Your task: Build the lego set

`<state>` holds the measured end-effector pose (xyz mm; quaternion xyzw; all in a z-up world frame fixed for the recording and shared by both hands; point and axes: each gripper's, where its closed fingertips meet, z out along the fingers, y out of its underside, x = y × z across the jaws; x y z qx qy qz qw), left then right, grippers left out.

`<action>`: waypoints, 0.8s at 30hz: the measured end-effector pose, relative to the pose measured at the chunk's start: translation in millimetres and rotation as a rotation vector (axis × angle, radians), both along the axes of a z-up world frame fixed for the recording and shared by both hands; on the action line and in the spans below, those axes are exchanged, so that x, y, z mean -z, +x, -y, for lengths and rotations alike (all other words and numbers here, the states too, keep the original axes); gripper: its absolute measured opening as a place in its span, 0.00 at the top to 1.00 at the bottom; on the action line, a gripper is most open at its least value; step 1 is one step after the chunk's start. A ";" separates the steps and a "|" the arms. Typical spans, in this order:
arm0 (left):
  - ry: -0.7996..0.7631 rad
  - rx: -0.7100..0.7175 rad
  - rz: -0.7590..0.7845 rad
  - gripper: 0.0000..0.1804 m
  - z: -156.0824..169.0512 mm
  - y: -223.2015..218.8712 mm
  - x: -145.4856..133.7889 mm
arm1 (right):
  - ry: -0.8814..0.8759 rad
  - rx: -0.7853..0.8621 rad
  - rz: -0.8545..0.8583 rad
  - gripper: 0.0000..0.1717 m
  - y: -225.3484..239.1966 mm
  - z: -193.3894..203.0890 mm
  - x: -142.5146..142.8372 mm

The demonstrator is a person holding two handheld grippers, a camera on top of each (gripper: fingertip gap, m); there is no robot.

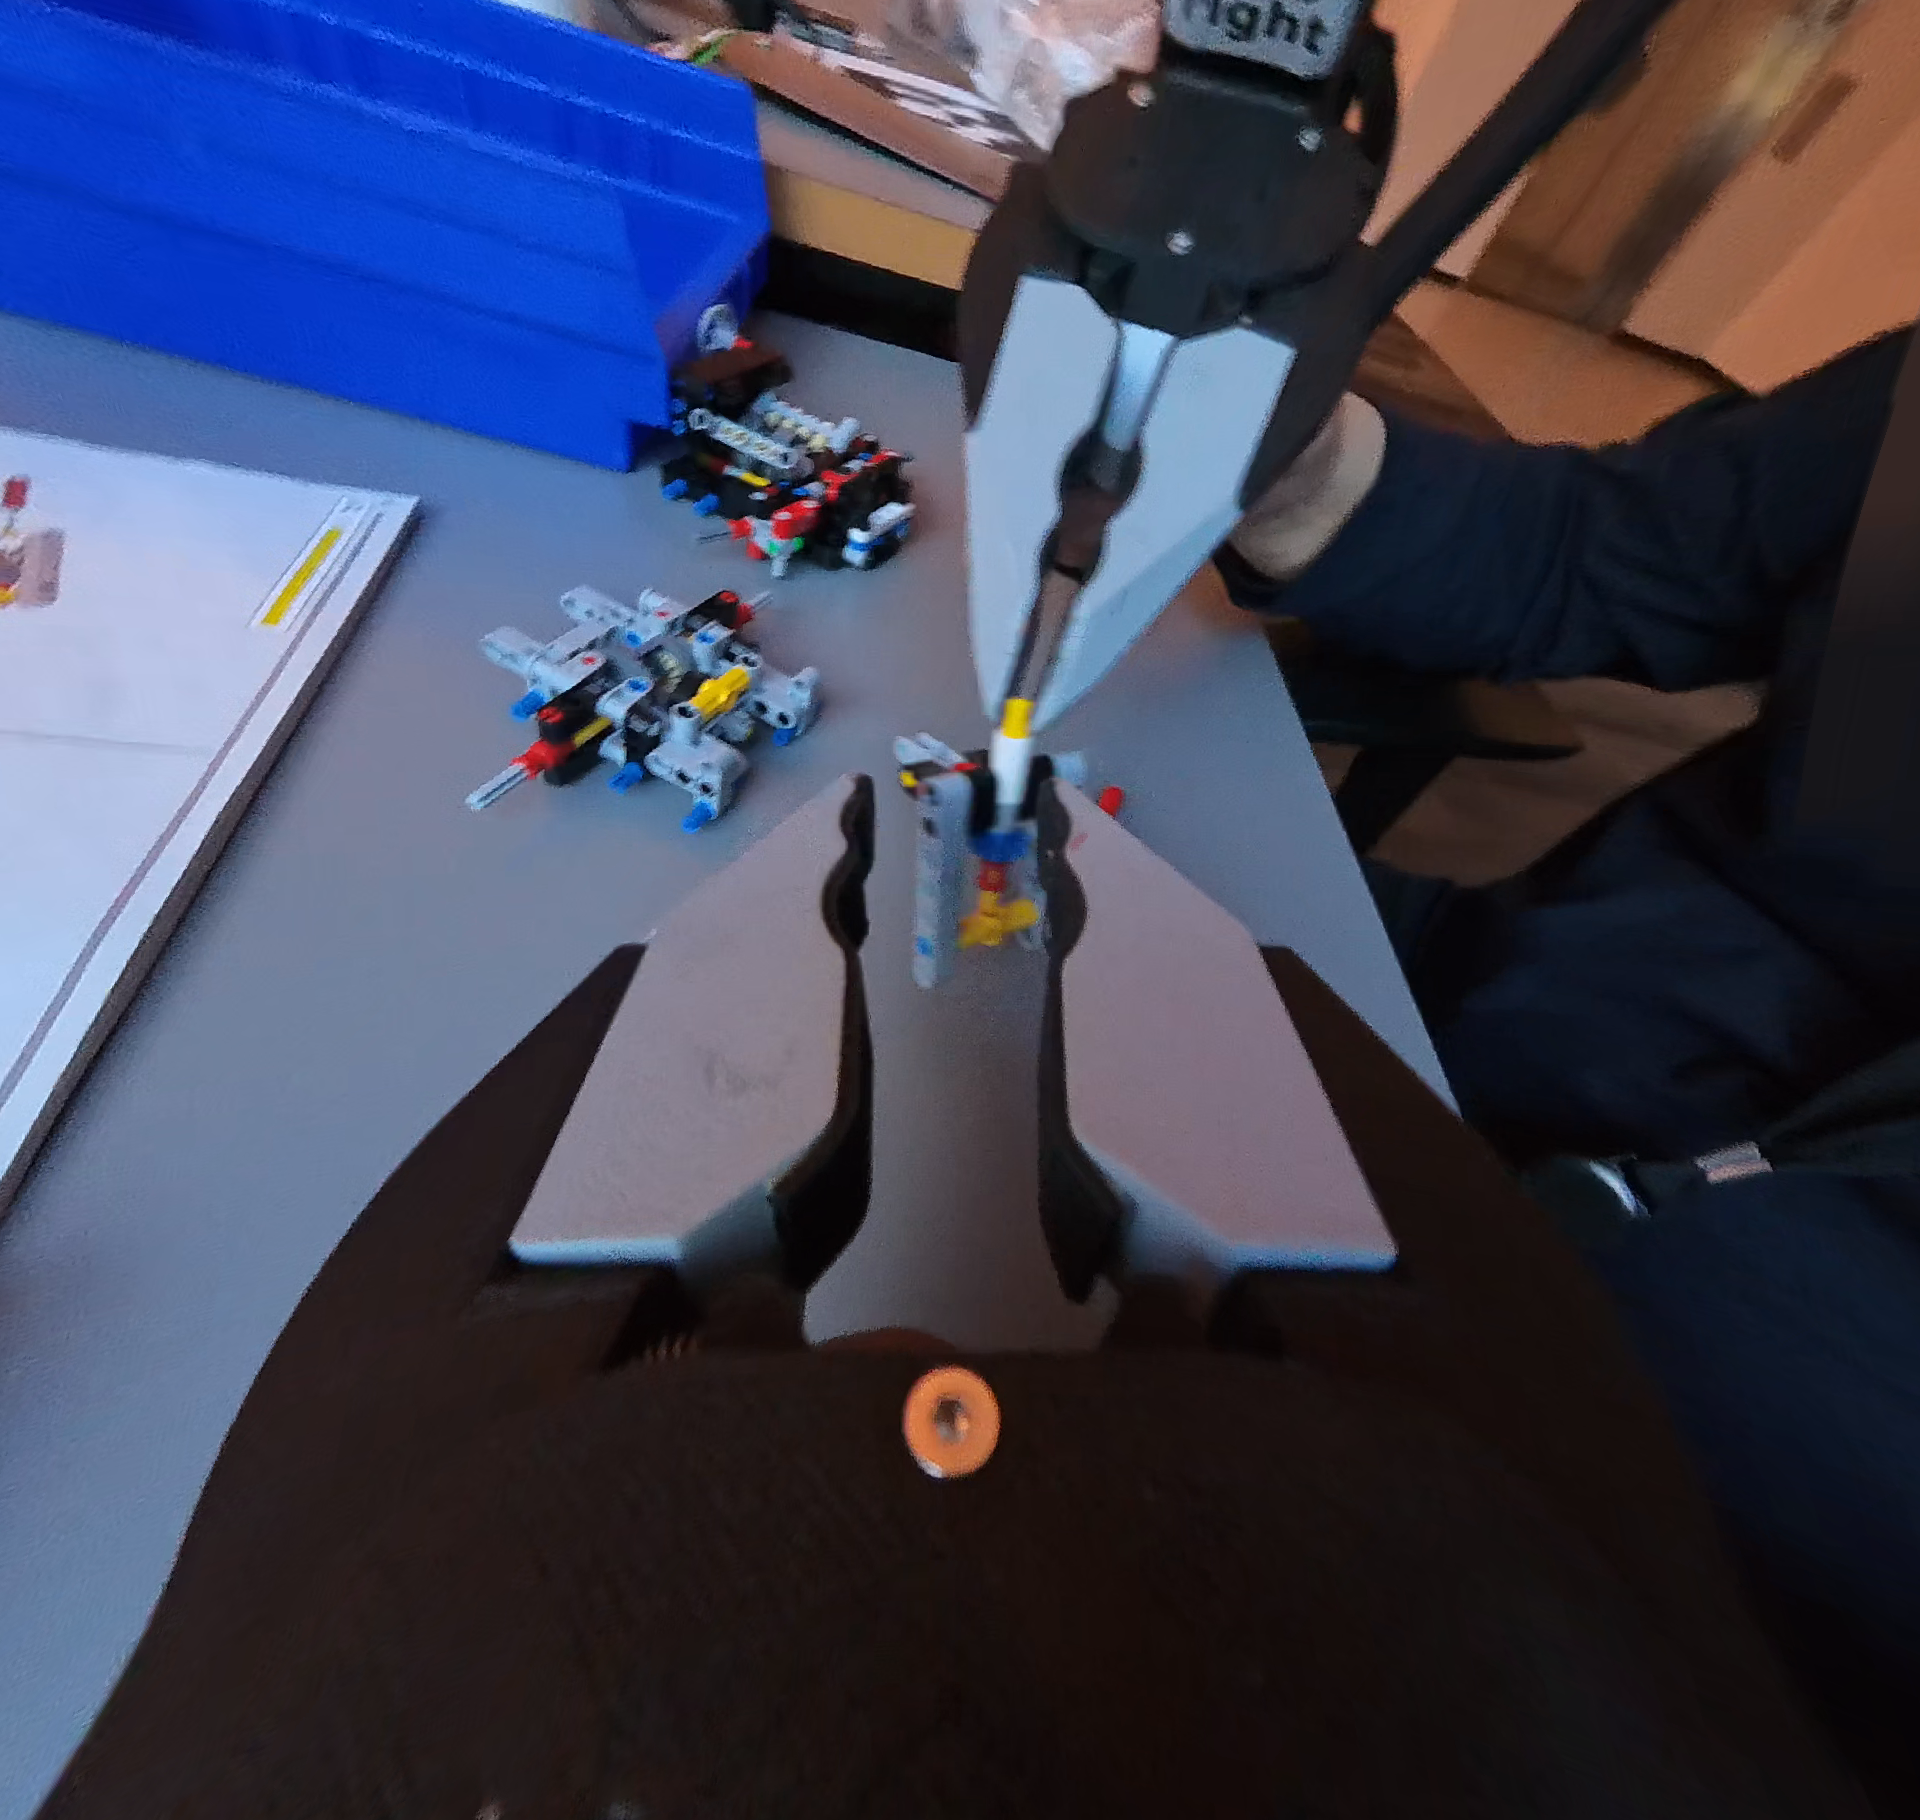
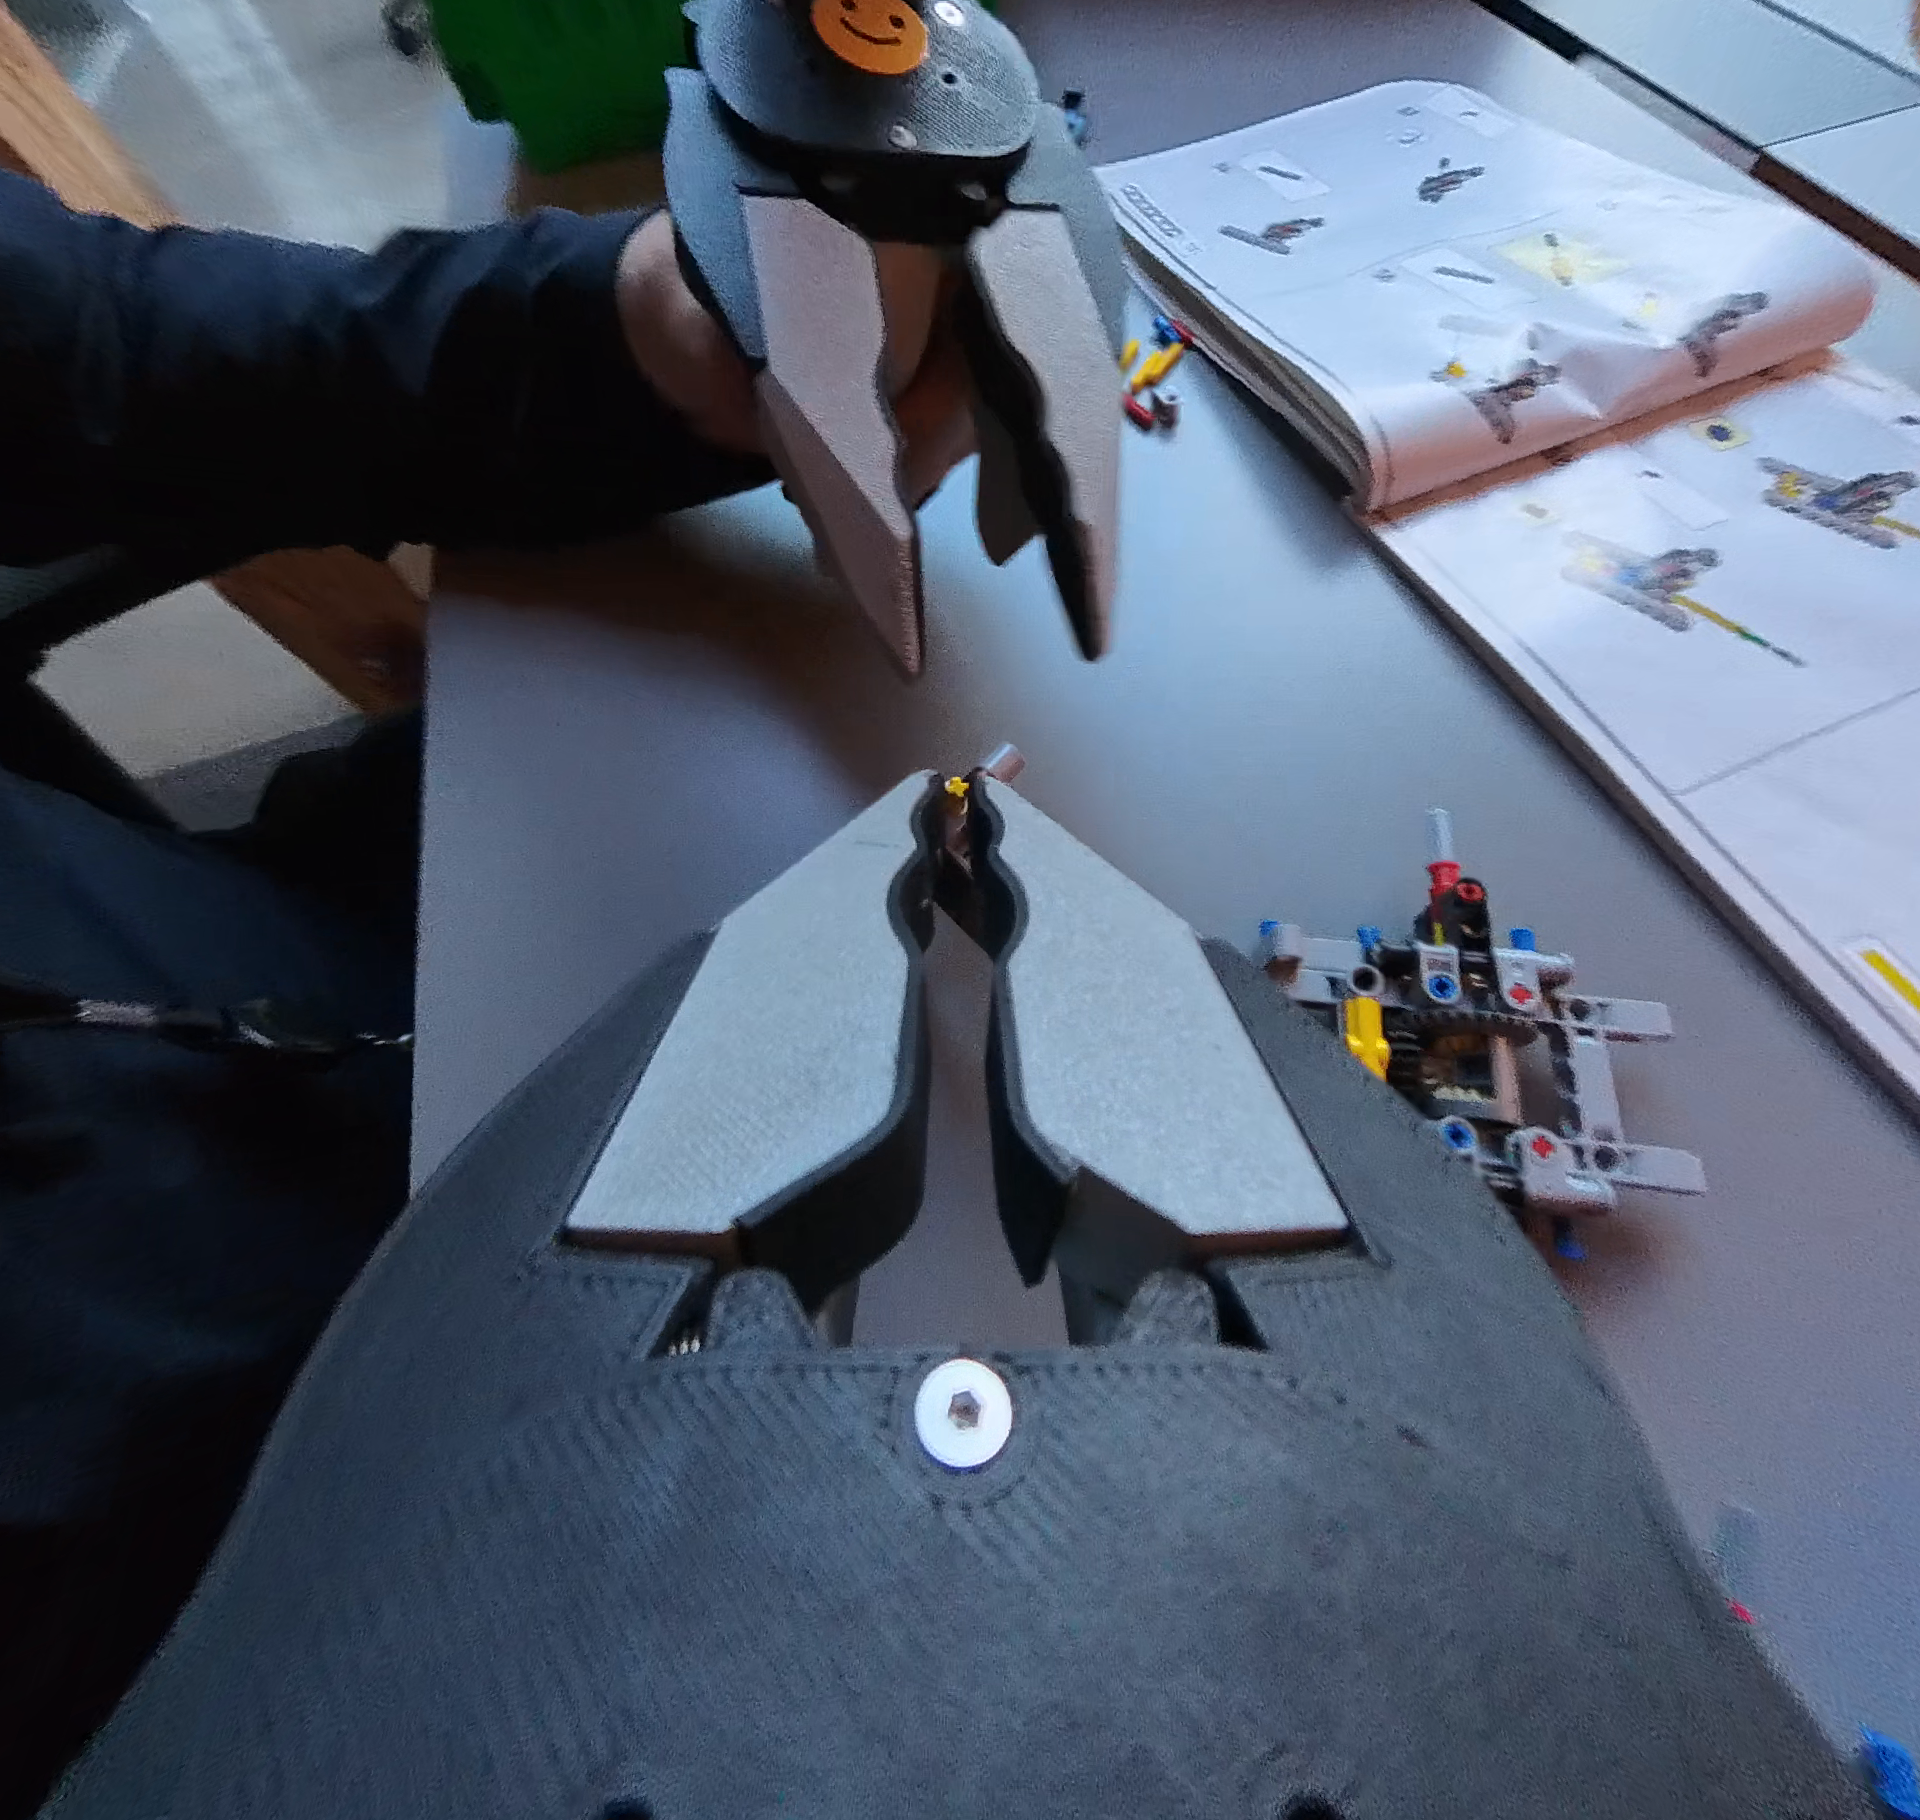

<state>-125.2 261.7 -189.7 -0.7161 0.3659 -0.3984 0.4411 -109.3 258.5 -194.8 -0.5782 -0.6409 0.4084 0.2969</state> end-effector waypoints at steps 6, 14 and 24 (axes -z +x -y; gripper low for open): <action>-0.015 0.060 -0.079 0.82 14.3 25.7 6.0 | 0.107 0.138 0.126 1.00 2.0 -3.2 2.6; 0.082 0.039 -0.190 0.96 15.1 30.1 14.6 | 0.055 0.185 0.165 1.00 -0.4 9.2 2.5; -0.001 0.044 -0.156 0.88 15.0 13.0 14.0 | 0.088 0.243 0.175 1.00 -4.4 5.1 1.1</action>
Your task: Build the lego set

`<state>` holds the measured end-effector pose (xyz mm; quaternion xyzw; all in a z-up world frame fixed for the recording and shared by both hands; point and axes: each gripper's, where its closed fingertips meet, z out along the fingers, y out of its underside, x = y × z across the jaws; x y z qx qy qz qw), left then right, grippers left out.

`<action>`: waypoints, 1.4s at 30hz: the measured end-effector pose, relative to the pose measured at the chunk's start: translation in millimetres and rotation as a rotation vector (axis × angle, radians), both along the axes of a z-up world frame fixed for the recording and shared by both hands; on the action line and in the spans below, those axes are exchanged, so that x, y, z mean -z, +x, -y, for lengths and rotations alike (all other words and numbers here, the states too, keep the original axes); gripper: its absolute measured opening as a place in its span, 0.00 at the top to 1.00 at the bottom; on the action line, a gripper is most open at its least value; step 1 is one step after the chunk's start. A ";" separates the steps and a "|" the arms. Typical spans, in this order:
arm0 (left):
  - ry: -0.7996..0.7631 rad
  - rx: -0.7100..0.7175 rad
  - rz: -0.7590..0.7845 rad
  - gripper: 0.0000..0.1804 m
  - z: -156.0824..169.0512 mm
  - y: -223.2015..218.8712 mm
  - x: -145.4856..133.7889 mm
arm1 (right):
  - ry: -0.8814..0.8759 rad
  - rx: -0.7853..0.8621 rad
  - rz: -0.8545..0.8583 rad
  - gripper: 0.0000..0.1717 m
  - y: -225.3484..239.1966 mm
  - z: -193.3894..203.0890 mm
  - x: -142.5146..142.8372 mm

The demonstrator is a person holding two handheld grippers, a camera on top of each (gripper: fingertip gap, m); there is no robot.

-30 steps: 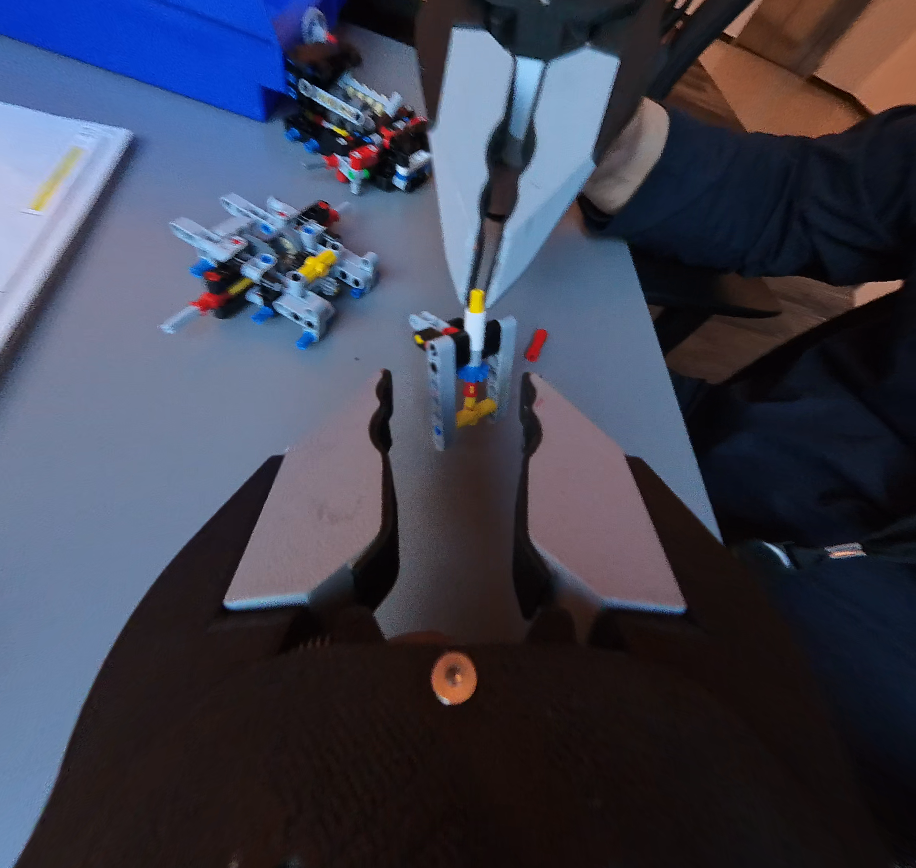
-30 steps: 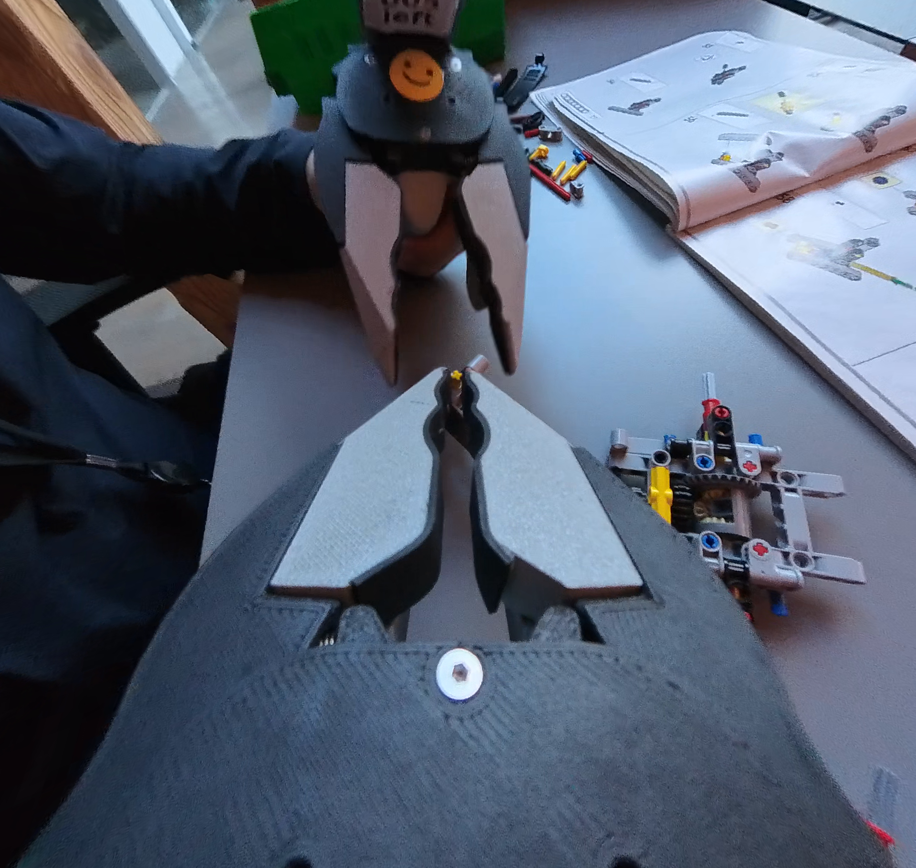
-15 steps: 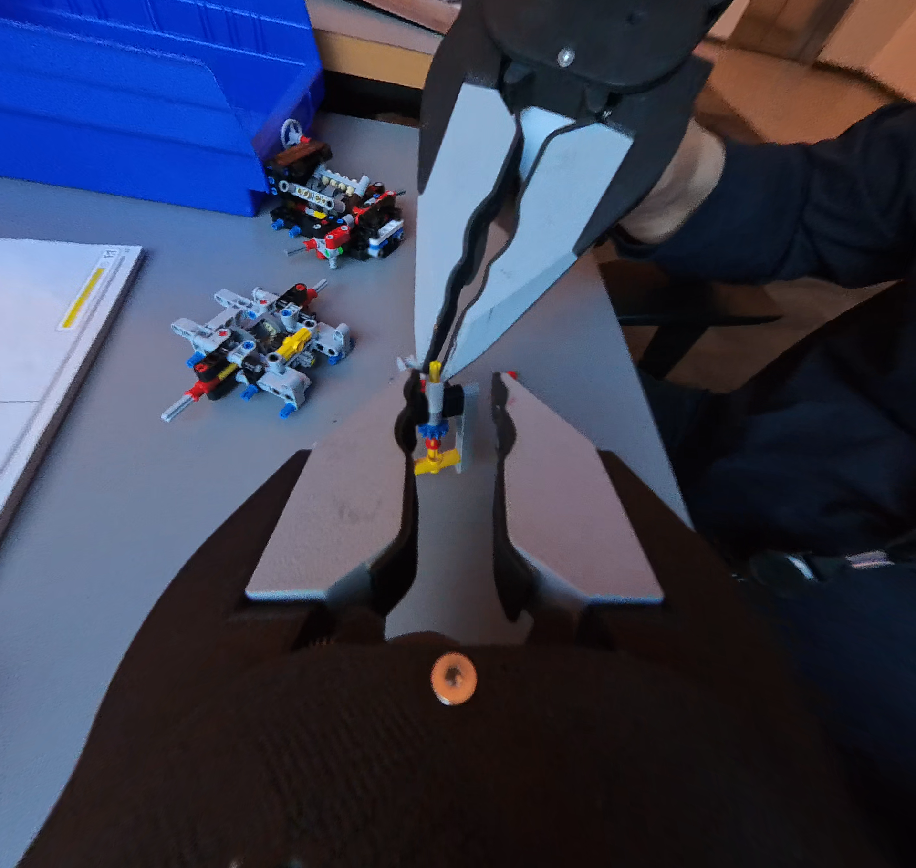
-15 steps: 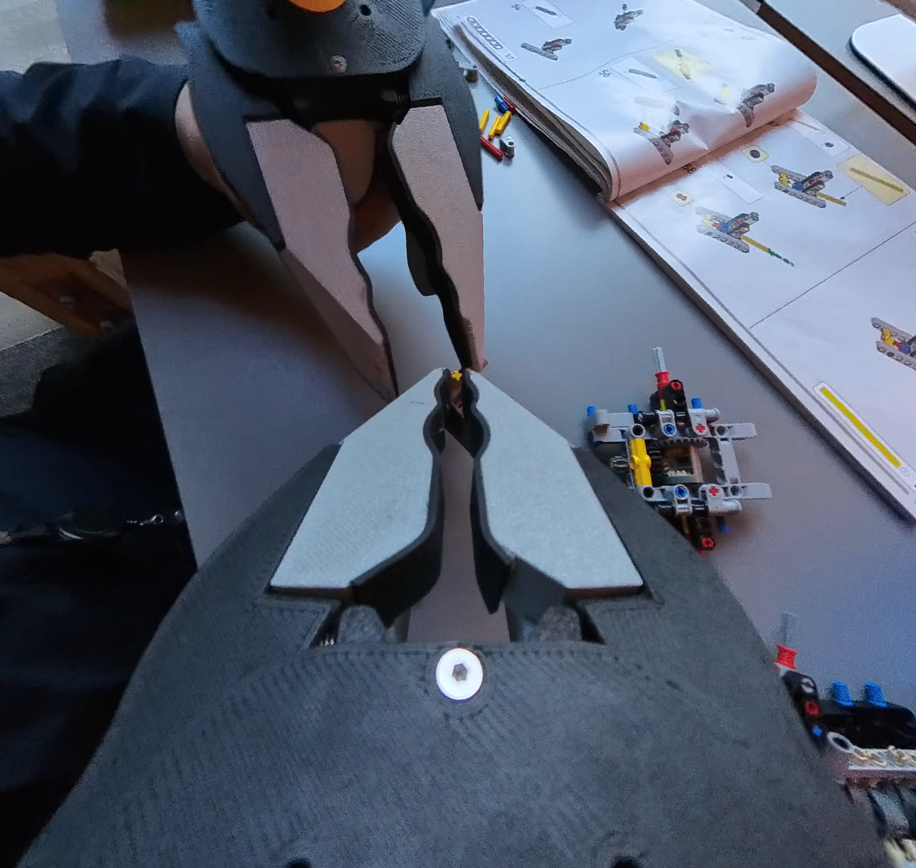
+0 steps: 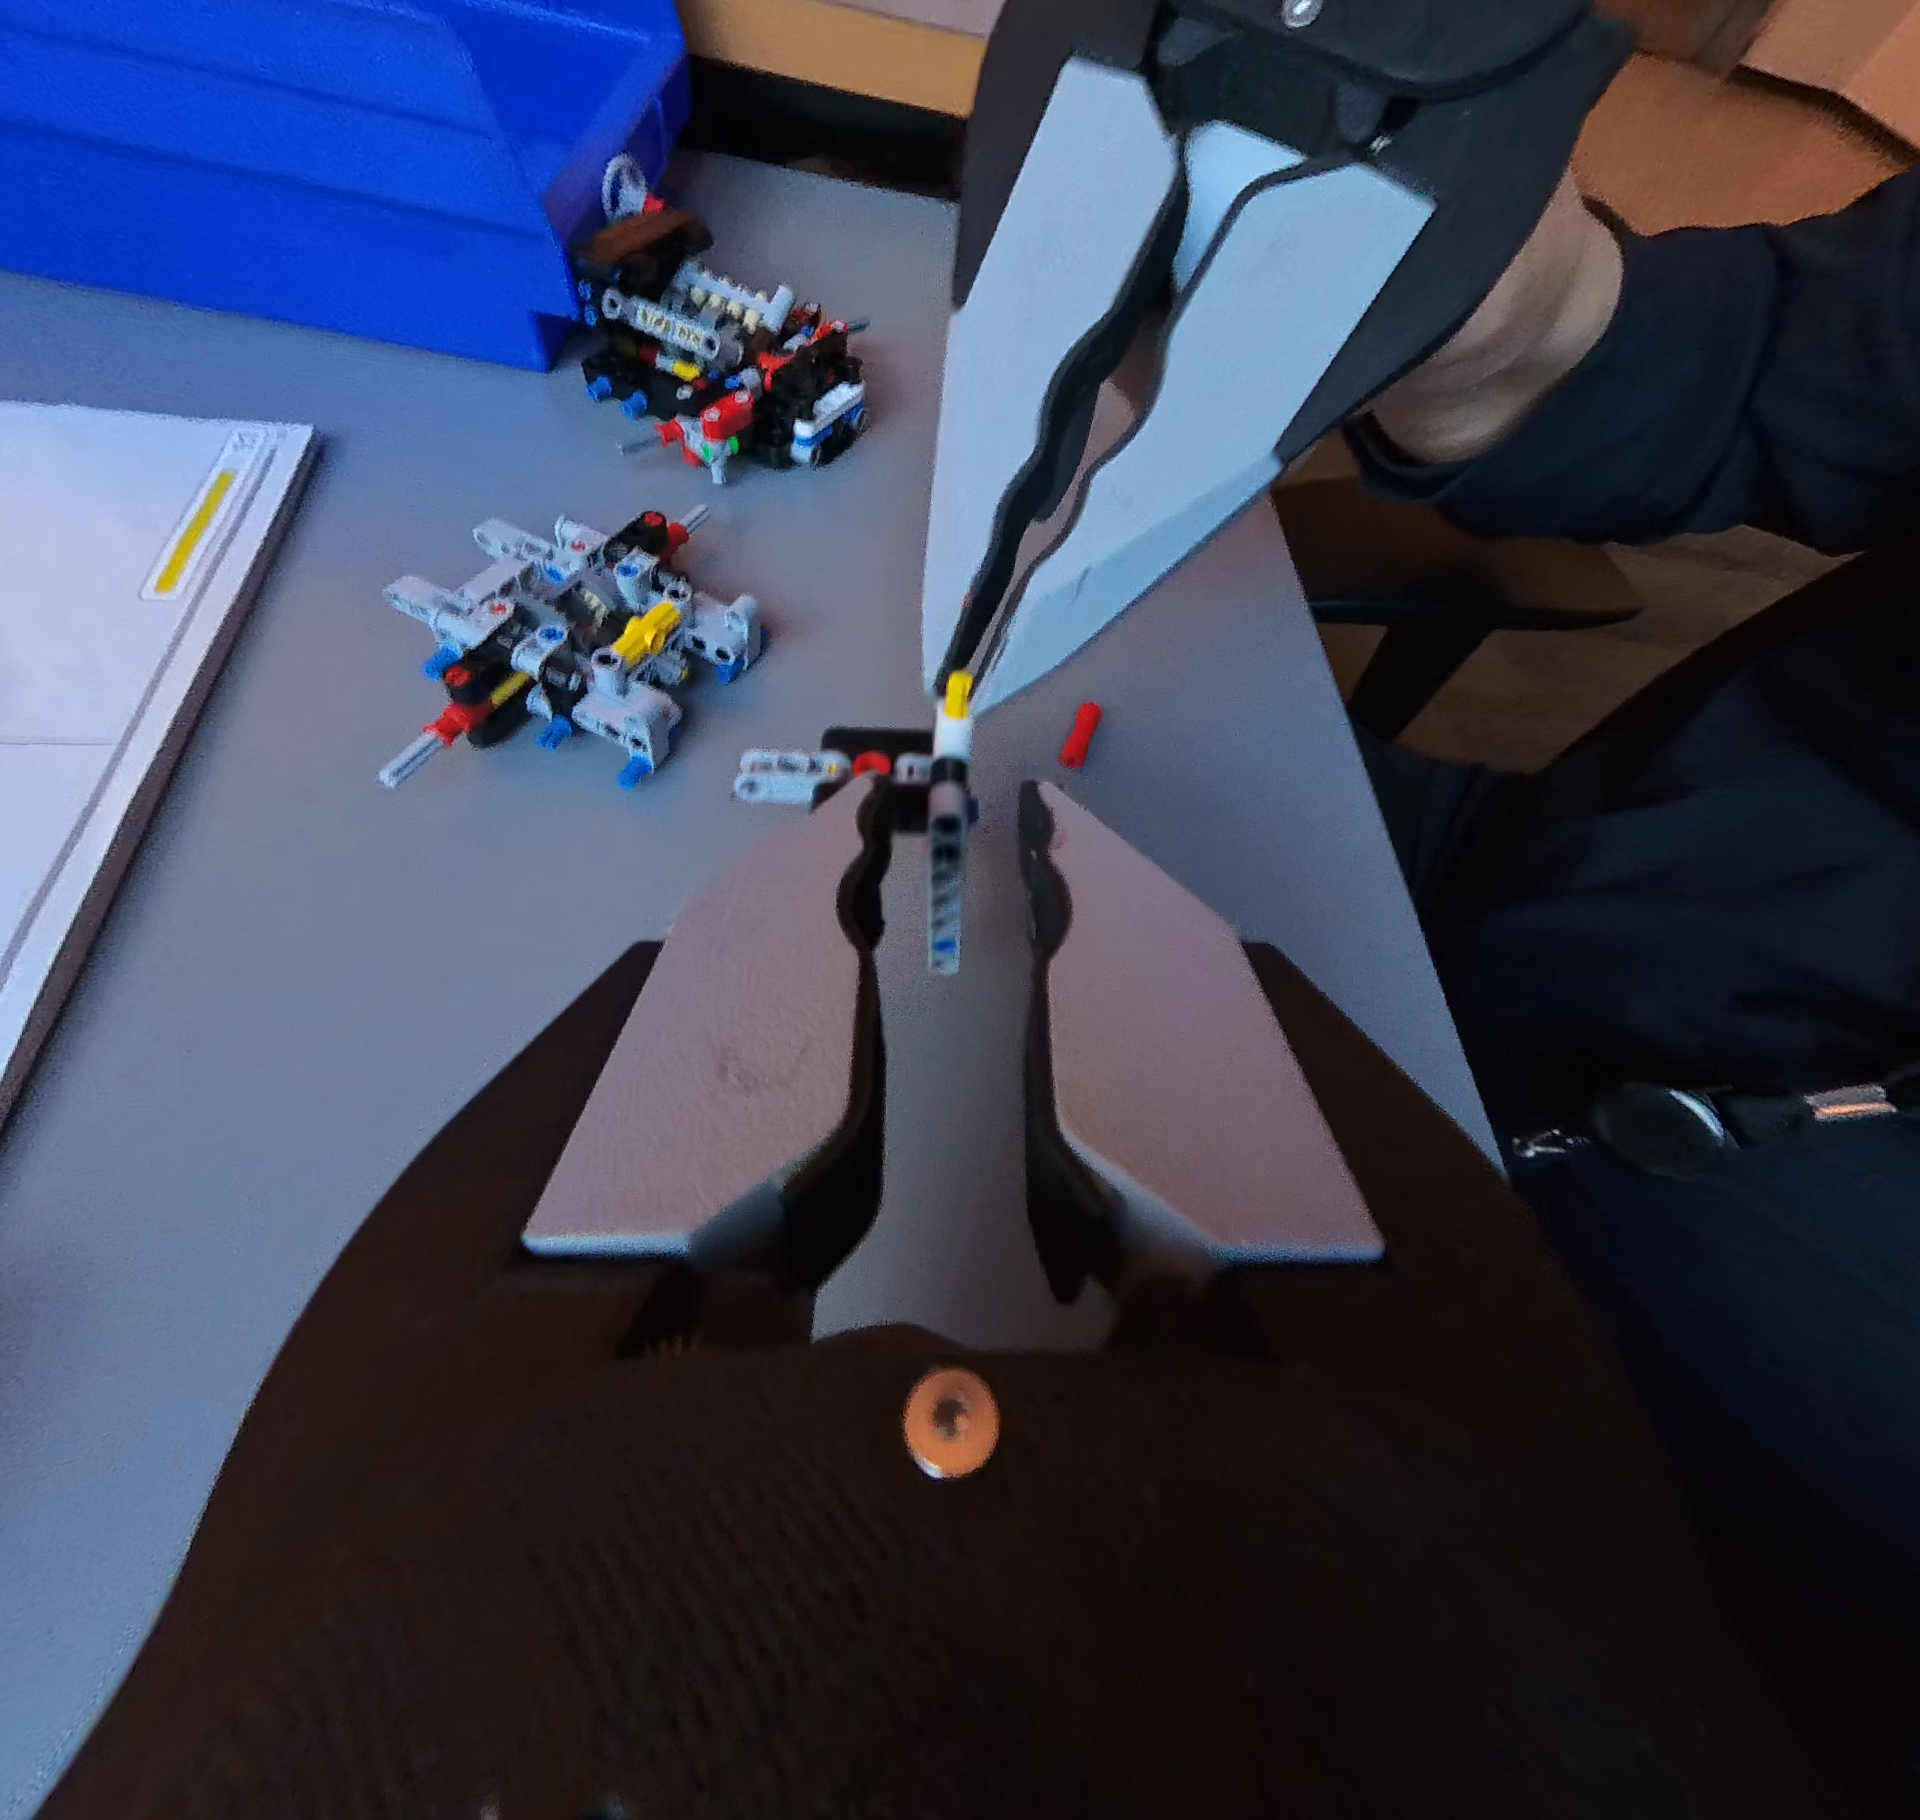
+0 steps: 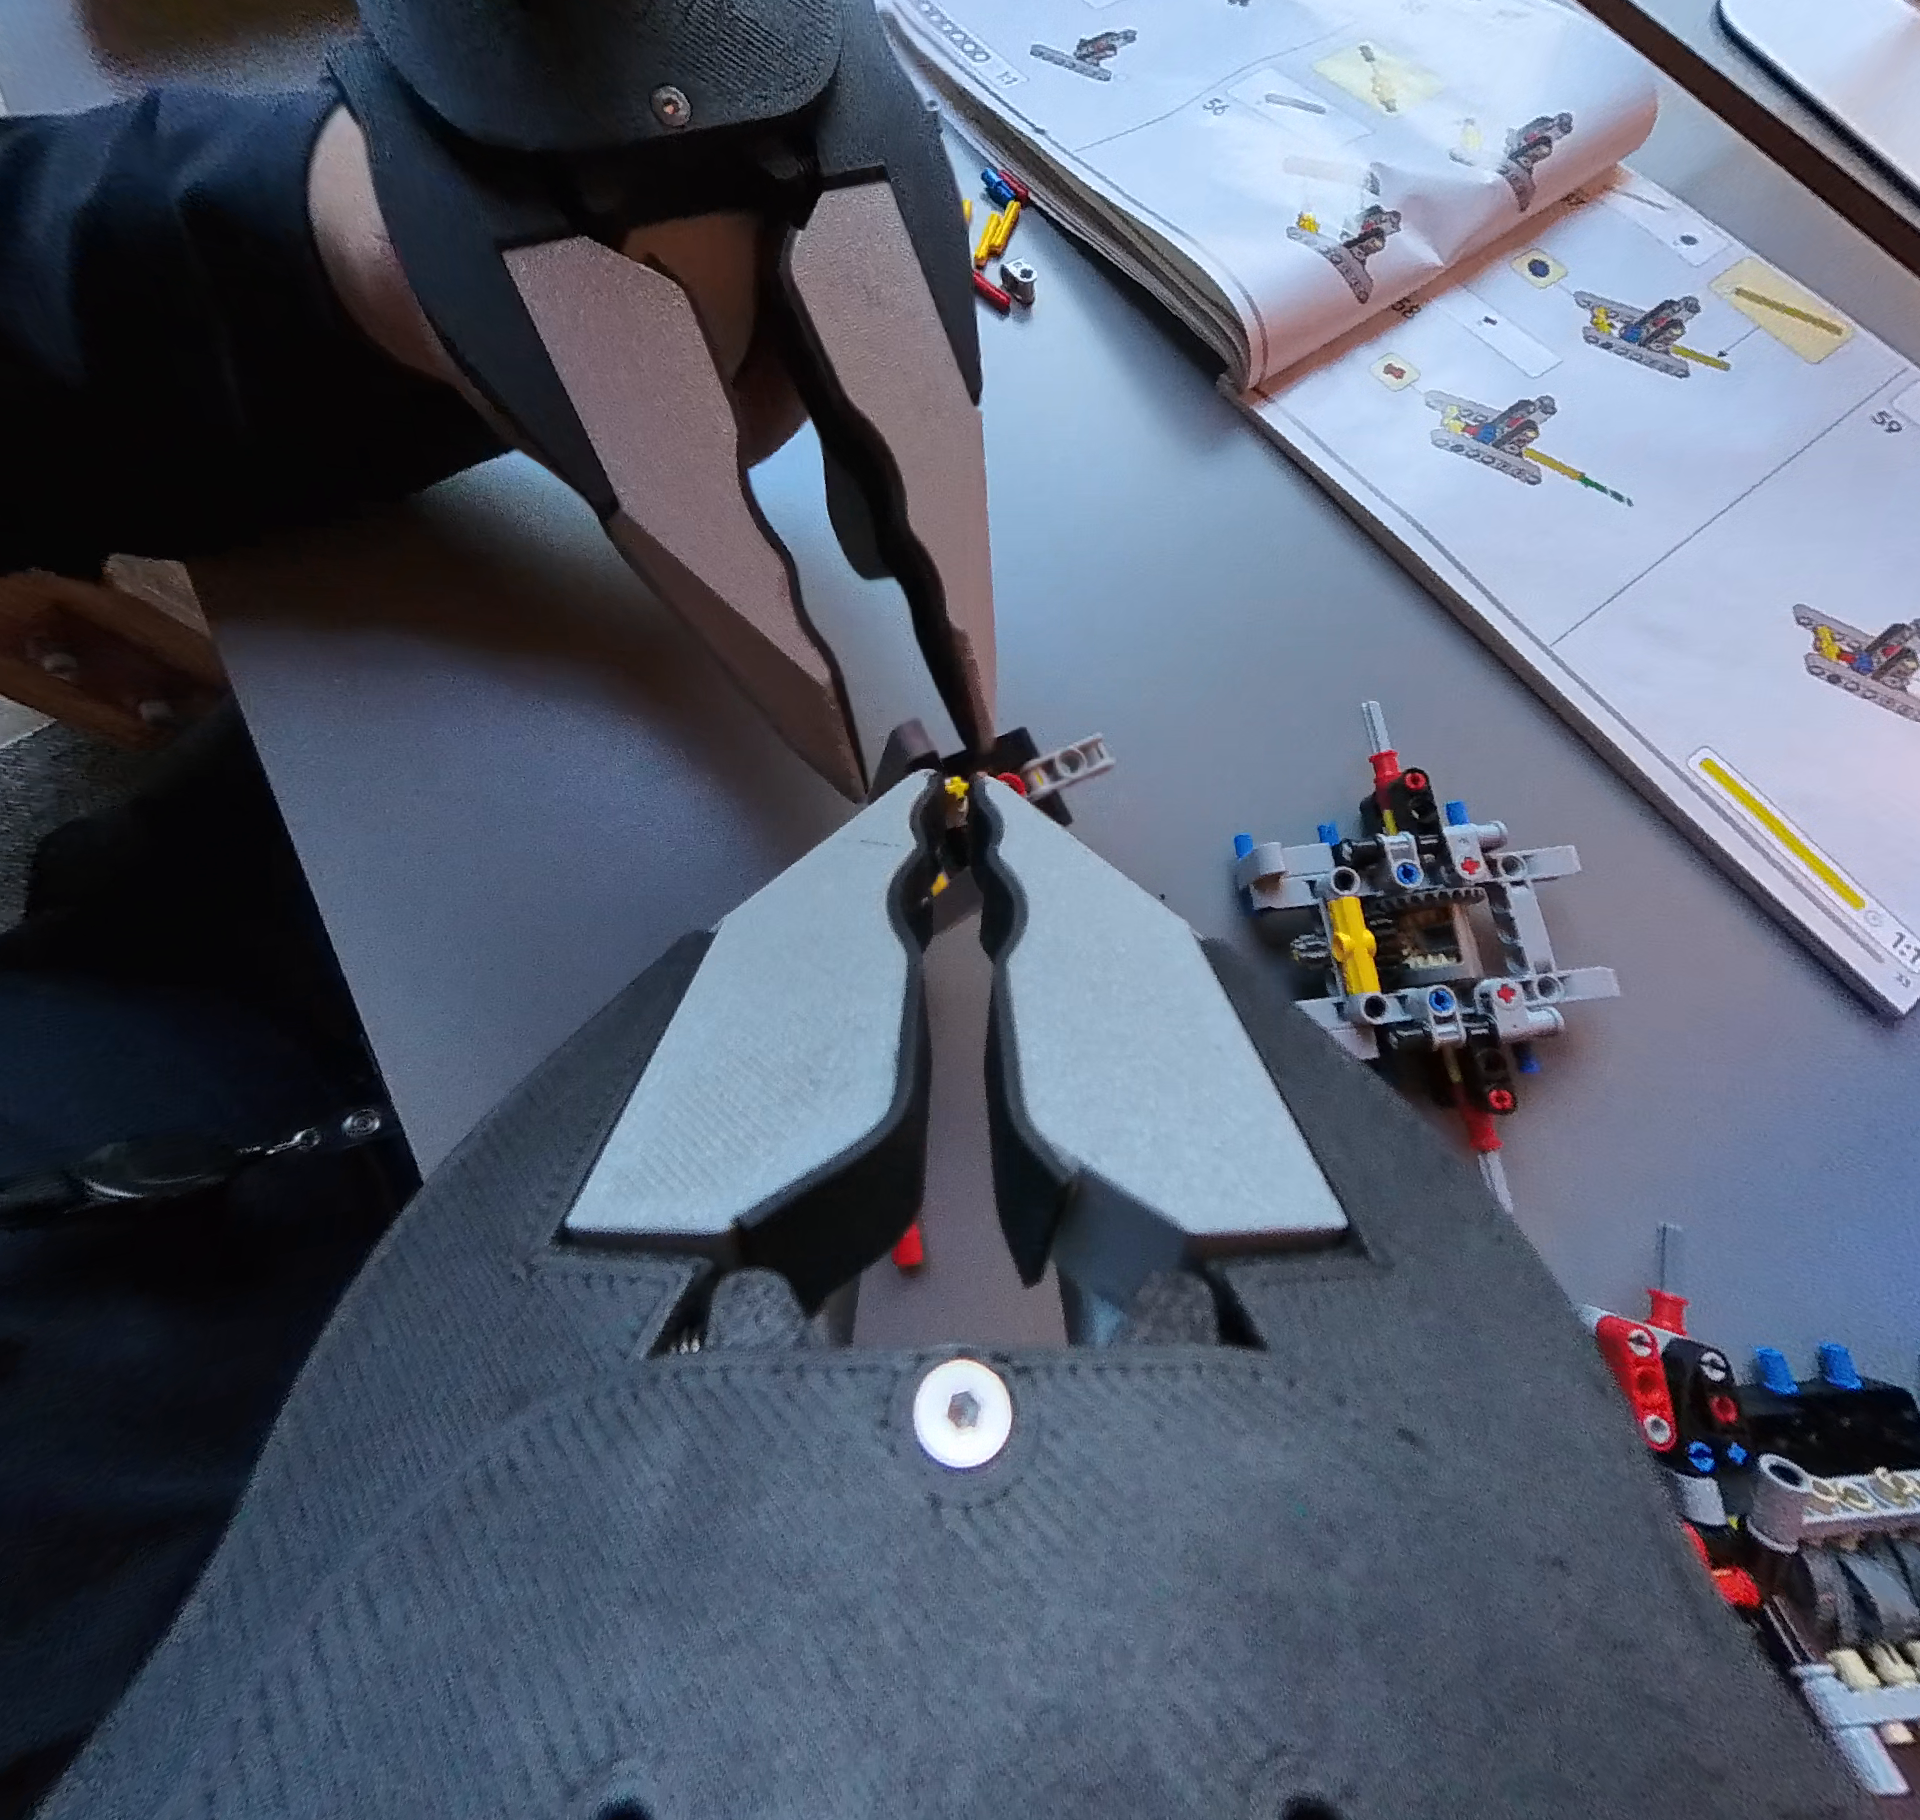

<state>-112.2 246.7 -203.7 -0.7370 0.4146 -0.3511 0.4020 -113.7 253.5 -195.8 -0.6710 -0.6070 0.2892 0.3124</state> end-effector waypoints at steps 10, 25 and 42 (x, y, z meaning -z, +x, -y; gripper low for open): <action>-0.110 0.009 -0.100 0.83 5.9 6.3 33.2 | 0.000 -0.010 -0.050 1.00 7.6 -3.7 -5.2; -0.012 0.004 0.028 0.97 2.4 22.8 18.8 | -0.090 -0.098 -0.199 1.00 7.2 2.9 -17.1; 0.108 -0.072 -0.034 0.98 -3.8 20.3 20.9 | -0.046 -0.142 -0.130 0.88 55.4 1.1 7.4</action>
